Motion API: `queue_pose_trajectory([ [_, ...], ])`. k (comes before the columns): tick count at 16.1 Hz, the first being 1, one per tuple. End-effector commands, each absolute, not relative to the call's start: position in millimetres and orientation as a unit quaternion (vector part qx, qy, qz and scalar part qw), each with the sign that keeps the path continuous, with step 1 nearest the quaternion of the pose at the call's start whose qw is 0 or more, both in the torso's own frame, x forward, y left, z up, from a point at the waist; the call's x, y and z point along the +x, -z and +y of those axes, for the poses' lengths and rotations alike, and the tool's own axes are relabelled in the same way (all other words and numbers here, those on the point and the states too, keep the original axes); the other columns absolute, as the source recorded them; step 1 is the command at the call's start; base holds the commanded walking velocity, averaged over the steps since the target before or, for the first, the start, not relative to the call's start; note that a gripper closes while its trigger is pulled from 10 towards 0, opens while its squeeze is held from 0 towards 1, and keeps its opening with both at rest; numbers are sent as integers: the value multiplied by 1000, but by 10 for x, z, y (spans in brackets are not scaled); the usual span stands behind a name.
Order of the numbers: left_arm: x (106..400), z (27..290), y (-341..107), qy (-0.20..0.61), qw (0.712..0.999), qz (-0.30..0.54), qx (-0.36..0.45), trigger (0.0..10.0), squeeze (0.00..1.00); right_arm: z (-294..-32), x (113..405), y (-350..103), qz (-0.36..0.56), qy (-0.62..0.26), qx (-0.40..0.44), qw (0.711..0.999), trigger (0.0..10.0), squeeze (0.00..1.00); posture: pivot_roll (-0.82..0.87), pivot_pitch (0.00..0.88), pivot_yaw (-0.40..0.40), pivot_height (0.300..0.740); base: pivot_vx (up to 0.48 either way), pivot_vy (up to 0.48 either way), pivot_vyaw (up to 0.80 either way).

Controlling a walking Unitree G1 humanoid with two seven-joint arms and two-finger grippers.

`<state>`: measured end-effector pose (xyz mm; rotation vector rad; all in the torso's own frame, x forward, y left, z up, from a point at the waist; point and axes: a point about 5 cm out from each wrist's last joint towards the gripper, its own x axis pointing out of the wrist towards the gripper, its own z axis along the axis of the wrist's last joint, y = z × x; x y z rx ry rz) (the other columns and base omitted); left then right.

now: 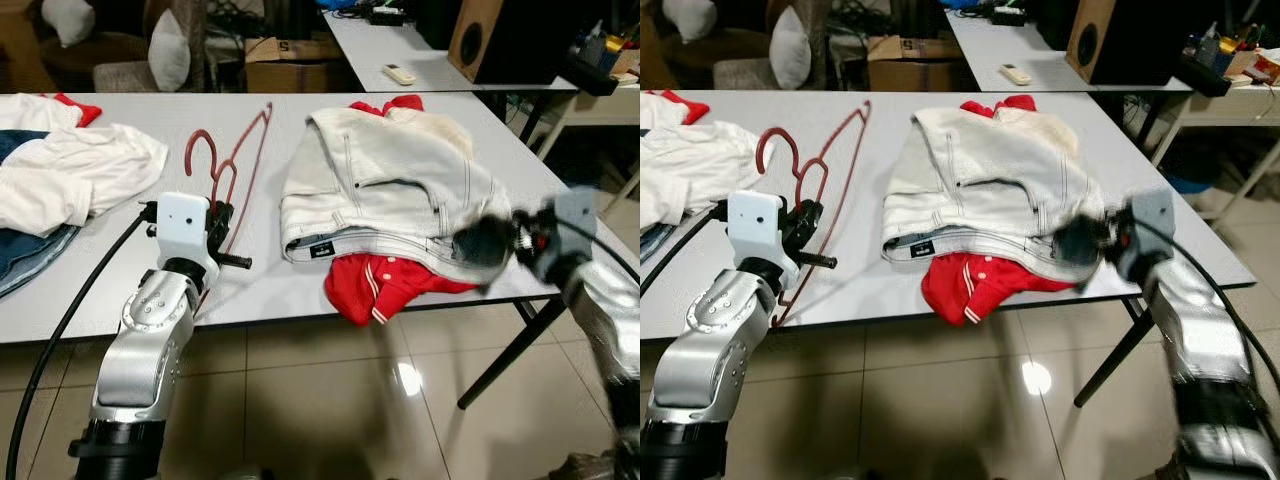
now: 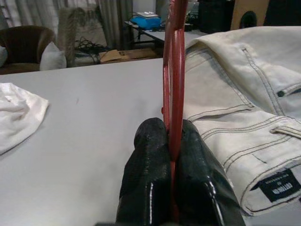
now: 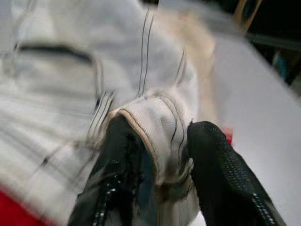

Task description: Hang hanger

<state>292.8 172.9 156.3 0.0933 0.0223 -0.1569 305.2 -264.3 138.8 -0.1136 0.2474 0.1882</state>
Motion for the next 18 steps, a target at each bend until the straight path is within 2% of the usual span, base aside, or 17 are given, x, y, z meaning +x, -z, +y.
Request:
queue_pose_trajectory([
  [1, 2939, 1708, -1546, 91, 994, 17, 51, 10000, 0, -2681, 2999, -1511, 122, -85, -51, 988, 10000, 1000, -72, 0, -7, 740, 0, 0, 0],
  [4, 2935, 1709, -1541, 95, 994, 19, 53, 10000, 0, -2656, 2901, -1627, 108, -103, -23, 989, 10000, 1000, -76, 0, -1, 740, 0, 0, 0],
  [5, 2940, 1702, -1537, 99, 993, 20, 53, 10000, 0, -2664, 2787, -1703, 94, -148, -26, 984, 10000, 1000, -85, 0, 8, 740, 0, 0, 0],
  [7, 2951, 1698, -1531, 105, 993, 23, 54, 10000, 0, -2726, 2654, -1858, 74, -175, -76, 979, 10000, 1000, -86, 0, 9, 740, 0, 0, 0],
  [9, 2952, 1710, -1542, 114, 992, 22, 55, 10000, 0, -2748, 2642, -2128, 25, -176, -89, 980, 10000, 1000, -84, 0, 6, 740, 0, 0, 0],
  [10, 2943, 1711, -1567, 135, 989, 17, 55, 10000, 0, -2651, 2657, -2304, -17, -212, -76, 974, 10000, 1000, -84, 0, 6, 740, 0, 0, 0],
  [11, 2943, 1711, -1567, 135, 989, 17, 55, 10000, 0, -2651, 2657, -2304, -17, -212, -76, 974, 10000, 1000, -84, 0, 6, 740, 0, 0, 0],
  [12, 2936, 1685, -1655, 182, 982, 2, 51, 10000, 0, -2450, 2663, -2400, -36, -273, -75, 958, 10000, 1000, -70, 0, -3, 740, 0, 0, 0],
  [15, 2922, 1620, -1828, 290, 954, -10, 69, 10000, 0, -2130, 2679, -2553, -61, -375, -87, 921, 10000, 1000, -56, 0, -11, 740, 0, 0, 0],
  [16, 2929, 1587, -1957, 361, 927, -12, 106, 10000, 0, -1960, 2692, -2701, -79, -433, -109, 891, 10000, 1000, -51, 0, -7, 740, 0, 0, 0],
  [18, 2957, 1555, -2111, 422, 894, -16, 151, 10000, 0, -1827, 2724, -2872, -96, -479, -145, 861, 10000, 1000, -52, 0, 0, 740, 0, 0, 0],
])
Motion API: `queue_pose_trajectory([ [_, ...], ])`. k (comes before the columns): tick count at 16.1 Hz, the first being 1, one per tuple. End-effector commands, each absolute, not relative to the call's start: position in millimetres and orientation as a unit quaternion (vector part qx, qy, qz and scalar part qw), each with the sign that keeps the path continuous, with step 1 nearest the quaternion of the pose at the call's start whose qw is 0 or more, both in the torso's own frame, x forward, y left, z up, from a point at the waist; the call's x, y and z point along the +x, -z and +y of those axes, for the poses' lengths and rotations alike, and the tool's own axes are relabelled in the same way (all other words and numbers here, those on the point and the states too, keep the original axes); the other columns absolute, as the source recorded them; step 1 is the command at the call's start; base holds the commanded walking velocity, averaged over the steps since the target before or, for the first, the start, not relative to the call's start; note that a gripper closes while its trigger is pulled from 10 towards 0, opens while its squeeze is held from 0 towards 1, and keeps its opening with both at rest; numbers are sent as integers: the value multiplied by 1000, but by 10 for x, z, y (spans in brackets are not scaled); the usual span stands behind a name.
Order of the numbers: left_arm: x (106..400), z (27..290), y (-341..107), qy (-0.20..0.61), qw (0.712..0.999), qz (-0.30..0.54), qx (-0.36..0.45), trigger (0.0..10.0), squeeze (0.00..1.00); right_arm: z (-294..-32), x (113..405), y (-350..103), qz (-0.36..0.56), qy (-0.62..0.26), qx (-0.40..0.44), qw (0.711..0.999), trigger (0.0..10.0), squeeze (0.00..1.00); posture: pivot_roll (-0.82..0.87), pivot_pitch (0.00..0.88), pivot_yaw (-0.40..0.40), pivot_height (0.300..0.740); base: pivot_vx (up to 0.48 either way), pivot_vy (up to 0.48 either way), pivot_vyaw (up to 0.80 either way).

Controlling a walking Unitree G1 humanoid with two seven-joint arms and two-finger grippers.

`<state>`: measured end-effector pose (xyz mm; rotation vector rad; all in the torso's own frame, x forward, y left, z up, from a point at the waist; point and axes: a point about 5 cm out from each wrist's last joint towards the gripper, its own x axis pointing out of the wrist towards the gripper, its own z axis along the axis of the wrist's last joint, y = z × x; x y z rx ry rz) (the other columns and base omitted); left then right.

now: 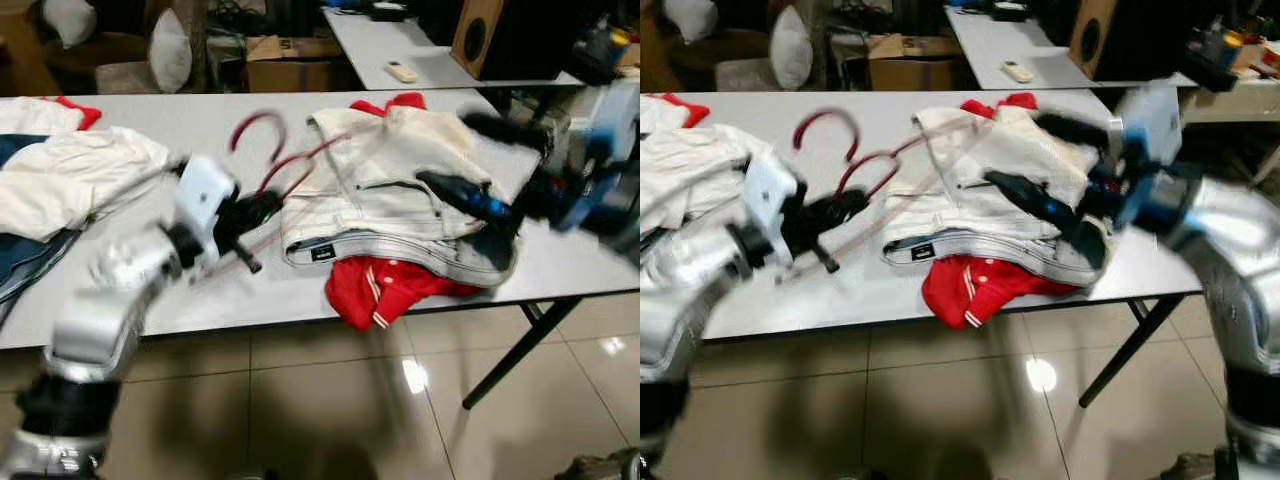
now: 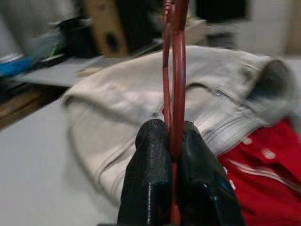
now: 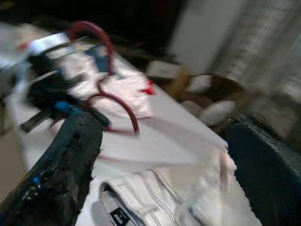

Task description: Hang hanger

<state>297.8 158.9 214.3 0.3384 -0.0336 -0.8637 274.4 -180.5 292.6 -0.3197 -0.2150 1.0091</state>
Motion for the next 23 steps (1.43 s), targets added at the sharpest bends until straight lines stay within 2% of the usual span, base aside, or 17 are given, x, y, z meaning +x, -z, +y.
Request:
queue_pose_trajectory([
  [1, 2972, 1523, -2202, 457, 869, -19, 188, 10000, 0, -1744, 2741, -2943, -96, -511, -180, 835, 10000, 1000, -54, 0, 5, 740, 0, 0, 0],
  [2, 2984, 1508, -2242, 468, 860, -20, 204, 10000, 0, -1709, 2750, -2969, -95, -523, -192, 825, 10000, 1000, -55, 0, 6, 740, 0, 0, 0],
  [3, 2999, 1483, -2305, 481, 847, -27, 224, 10000, 0, -1662, 2757, -2991, -91, -542, -205, 810, 10000, 886, -55, 0, 7, 740, 0, 0, 0],
  [4, 3024, 1444, -2410, 495, 828, -39, 259, 10000, 0, -1598, 2776, -3011, -83, -564, -228, 789, 10000, 0, -52, 0, 4, 740, 0, 0, 0],
  [5, 3039, 1397, -2525, 510, 804, -50, 302, 10000, 0, -1536, 2828, -3024, -77, -575, -247, 776, 10000, 0, -46, 0, -2, 740, 0, 0, 0],
  [7, 3045, 1365, -2610, 518, 784, -57, 338, 10000, 0, -1482, 2879, -3025, -68, -585, -259, 766, 10000, 0, -44, 0, -5, 740, 0, 0, 0],
  [8, 3045, 1345, -2659, 518, 777, -64, 352, 10000, 0, -1454, 2911, -3009, -62, -586, -271, 761, 9294, 0, -44, 0, -5, 740, 0, 0, 0],
  [9, 3038, 1310, -2726, 519, 766, -76, 371, 10000, 0, -1415, 2970, -2967, -52, -581, -299, 755, 4941, 0, -46, 0, -4, 740, 0, 0, 0],
  [10, 3027, 1295, -2745, 523, 757, -76, 383, 10000, 0, -1393, 3041, -2954, -56, -563, -323, 759, 3961, 0, -45, 0, -3, 740, 0, 0, 0],
  [11, 3019, 1290, -2746, 527, 748, -74, 397, 10000, 0, -1374, 3089, -2958, -59, -554, -330, 762, 0, 0, -45, 0, -3, 740, 0, 0, 0],
  [19, 3027, 1237, -2791, 539, 713, -81, 442, 10000, 0, -1289, 3196, -2882, -36, -581, -340, 739, 0, 0, -43, 0, -9, 740, 0, 0, 0],
  [23, 2999, 1182, -2843, 552, 697, -95, 448, 10000, 0, -1292, 3245, -2823, -20, -580, -342, 739, 0, 0, -44, 0, -9, 740, 0, 0, 0],
])
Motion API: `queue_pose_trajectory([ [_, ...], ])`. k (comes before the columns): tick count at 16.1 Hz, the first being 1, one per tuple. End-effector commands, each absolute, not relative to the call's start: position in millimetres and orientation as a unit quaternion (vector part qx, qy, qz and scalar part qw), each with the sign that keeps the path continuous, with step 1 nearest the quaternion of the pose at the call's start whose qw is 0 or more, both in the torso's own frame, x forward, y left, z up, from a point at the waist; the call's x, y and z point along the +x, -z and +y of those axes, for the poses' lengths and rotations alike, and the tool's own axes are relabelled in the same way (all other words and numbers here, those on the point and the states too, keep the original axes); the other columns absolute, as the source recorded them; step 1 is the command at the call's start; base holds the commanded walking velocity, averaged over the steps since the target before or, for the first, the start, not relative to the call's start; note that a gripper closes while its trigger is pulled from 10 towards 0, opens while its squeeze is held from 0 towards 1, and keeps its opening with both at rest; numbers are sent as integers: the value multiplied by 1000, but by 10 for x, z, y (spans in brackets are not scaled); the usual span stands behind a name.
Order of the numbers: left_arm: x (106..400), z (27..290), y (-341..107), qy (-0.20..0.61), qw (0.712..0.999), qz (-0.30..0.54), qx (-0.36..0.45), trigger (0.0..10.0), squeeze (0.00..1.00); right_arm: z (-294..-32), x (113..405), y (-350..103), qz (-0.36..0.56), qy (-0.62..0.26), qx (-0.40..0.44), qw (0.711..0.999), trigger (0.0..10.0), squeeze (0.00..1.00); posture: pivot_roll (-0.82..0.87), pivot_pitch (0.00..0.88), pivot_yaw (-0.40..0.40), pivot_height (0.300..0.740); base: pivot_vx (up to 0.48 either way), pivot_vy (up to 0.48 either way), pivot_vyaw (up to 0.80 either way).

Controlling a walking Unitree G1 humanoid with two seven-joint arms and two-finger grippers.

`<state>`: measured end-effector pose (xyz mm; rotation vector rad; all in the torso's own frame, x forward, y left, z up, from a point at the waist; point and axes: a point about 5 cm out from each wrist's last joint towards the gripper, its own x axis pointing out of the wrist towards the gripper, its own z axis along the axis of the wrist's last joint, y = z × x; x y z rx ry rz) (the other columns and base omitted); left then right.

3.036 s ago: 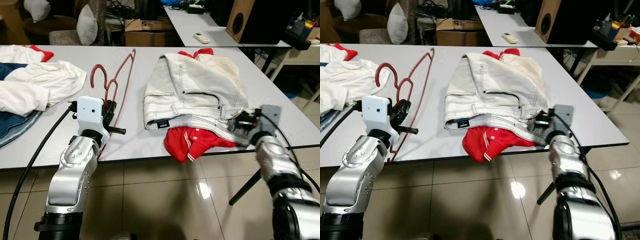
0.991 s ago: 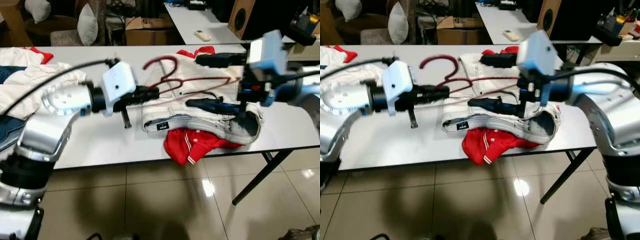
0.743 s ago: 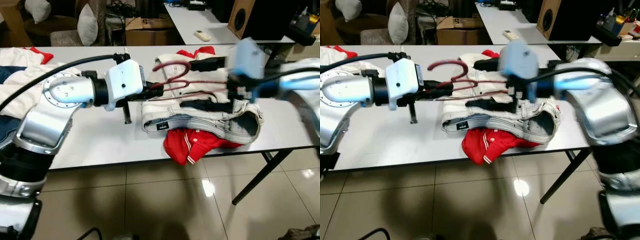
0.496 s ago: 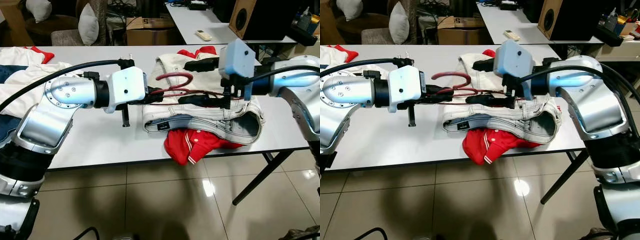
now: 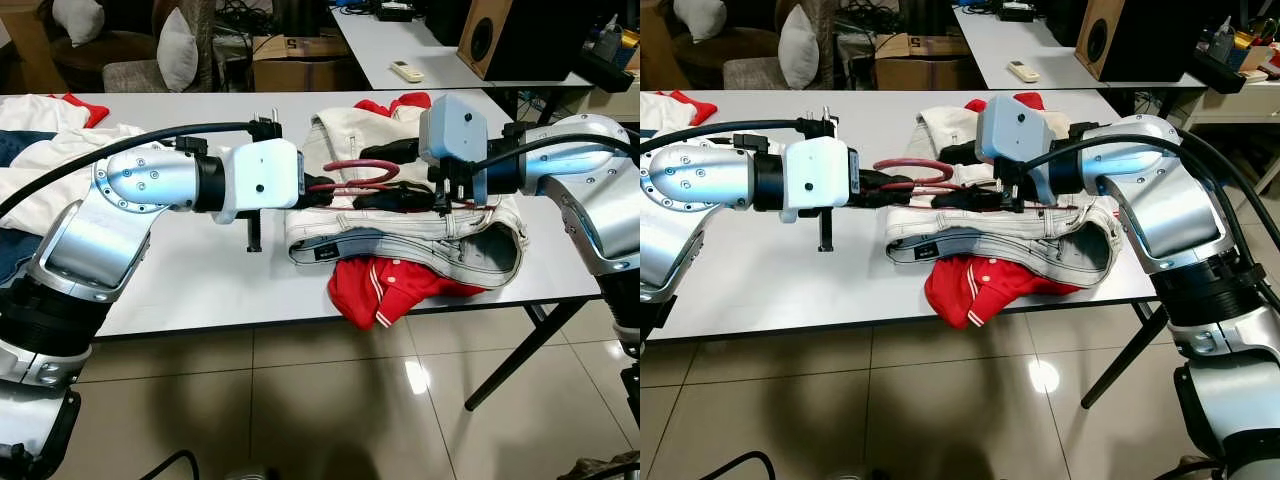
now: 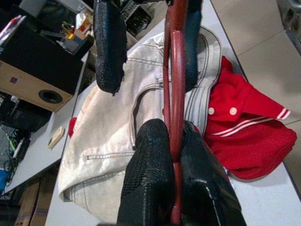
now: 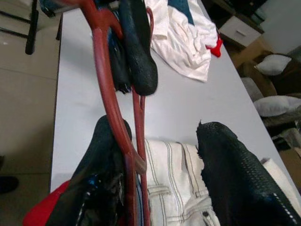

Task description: Hang hanger

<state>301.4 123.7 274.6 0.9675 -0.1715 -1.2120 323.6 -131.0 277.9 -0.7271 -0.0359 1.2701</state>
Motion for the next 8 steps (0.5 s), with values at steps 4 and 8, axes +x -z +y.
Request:
queue_pose_trajectory([
  [4, 2978, 1148, -2873, 559, 687, -103, 453, 10000, 0, -1299, 3281, -2796, -10, -577, -343, 741, 0, 0, -45, 0, -8, 740, 0, 0, 0],
  [8, 2956, 1113, -2896, 566, 683, -110, 449, 10000, 0, -1301, 3309, -2775, -4, -573, -342, 745, 0, 0, -44, 0, -10, 740, 0, 0, 0],
])
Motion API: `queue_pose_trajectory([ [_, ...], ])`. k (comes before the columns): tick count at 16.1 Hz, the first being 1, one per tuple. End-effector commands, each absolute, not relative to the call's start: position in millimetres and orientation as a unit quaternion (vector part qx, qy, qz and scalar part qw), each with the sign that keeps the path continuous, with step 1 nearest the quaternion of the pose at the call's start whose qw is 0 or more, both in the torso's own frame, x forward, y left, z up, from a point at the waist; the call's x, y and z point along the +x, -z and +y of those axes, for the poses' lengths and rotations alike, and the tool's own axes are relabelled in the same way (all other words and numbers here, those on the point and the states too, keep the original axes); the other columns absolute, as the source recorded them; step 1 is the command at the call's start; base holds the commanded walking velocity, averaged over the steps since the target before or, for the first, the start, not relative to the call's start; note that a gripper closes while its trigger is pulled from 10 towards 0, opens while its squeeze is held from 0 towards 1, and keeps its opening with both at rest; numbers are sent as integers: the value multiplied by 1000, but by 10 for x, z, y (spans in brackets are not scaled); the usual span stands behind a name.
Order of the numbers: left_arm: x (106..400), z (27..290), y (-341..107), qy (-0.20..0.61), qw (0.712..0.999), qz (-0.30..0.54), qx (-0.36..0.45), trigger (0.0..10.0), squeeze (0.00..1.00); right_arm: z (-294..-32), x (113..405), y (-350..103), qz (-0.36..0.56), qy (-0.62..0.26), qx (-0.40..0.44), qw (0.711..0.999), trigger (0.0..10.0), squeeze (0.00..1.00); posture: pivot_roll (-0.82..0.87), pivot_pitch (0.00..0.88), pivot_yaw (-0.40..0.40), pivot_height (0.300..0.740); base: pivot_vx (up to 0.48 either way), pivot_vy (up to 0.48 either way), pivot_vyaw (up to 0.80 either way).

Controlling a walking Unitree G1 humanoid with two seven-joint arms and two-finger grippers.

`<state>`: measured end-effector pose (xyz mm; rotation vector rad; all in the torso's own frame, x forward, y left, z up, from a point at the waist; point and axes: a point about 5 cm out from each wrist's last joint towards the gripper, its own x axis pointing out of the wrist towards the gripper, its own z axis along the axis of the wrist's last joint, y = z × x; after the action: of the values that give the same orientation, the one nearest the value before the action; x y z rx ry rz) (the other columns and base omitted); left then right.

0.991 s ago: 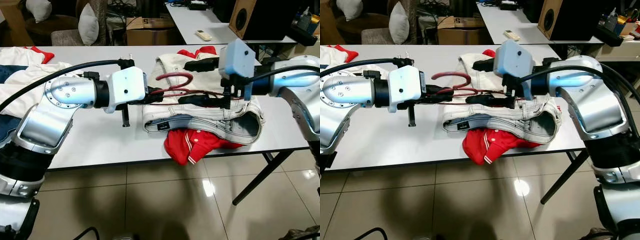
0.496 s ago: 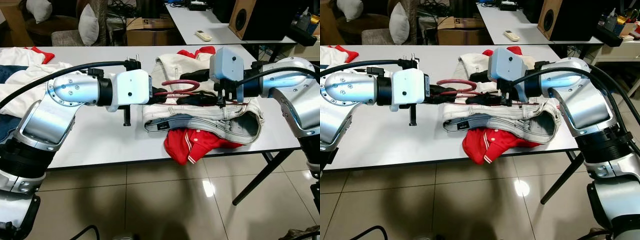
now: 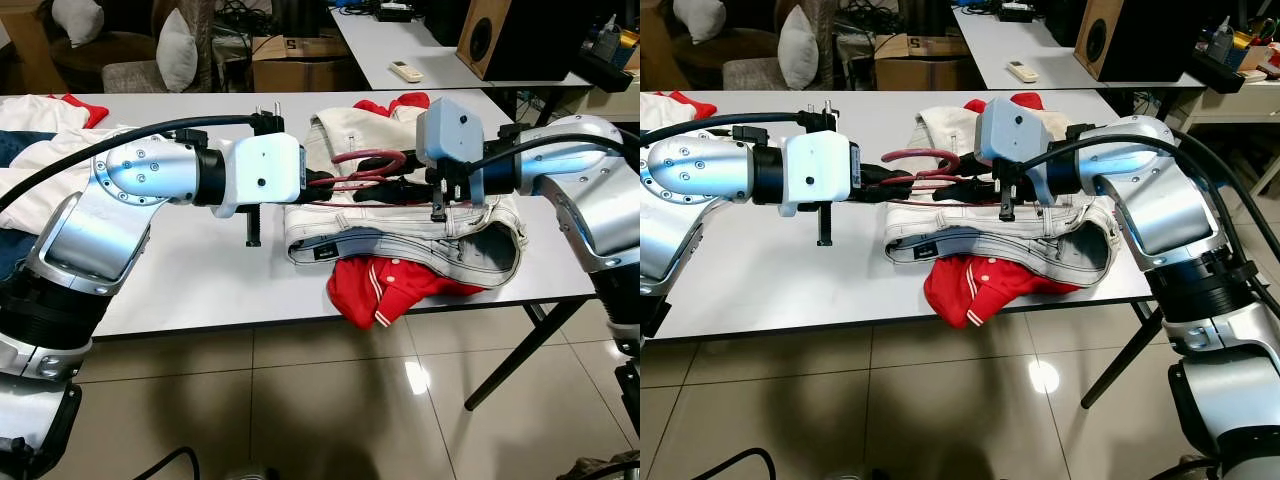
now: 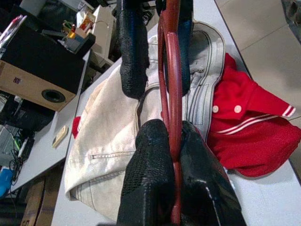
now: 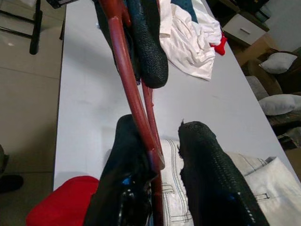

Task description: Hang hanger

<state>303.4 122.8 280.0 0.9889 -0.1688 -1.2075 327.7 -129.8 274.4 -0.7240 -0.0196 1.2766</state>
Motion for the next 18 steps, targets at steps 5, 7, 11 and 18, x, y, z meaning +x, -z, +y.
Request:
queue_pose_trajectory([
  [5, 2932, 1102, -2906, 570, 682, -113, 444, 10000, 0, -1284, 3322, -2765, -2, -577, -339, 743, 0, 0, -43, 0, -16, 740, 0, 0, 0],
  [7, 2949, 1140, -2909, 570, 695, -112, 423, 10000, 376, -1289, 3312, -2758, -3, -579, -338, 742, 0, 0, -43, 0, -17, 740, 0, 0, 0],
  [11, 2946, 1309, -2826, 581, 700, -94, 404, 10000, 1000, -1385, 3259, -2705, 9, -575, -336, 746, 0, 0, -43, 0, -16, 740, 0, 0, 0],
  [18, 2821, 1665, -2731, 530, 802, -92, 259, 10000, 1000, -1726, 3095, -2384, 37, -495, -266, 827, 0, 0, -32, 0, -32, 740, 0, 0, 0],
])
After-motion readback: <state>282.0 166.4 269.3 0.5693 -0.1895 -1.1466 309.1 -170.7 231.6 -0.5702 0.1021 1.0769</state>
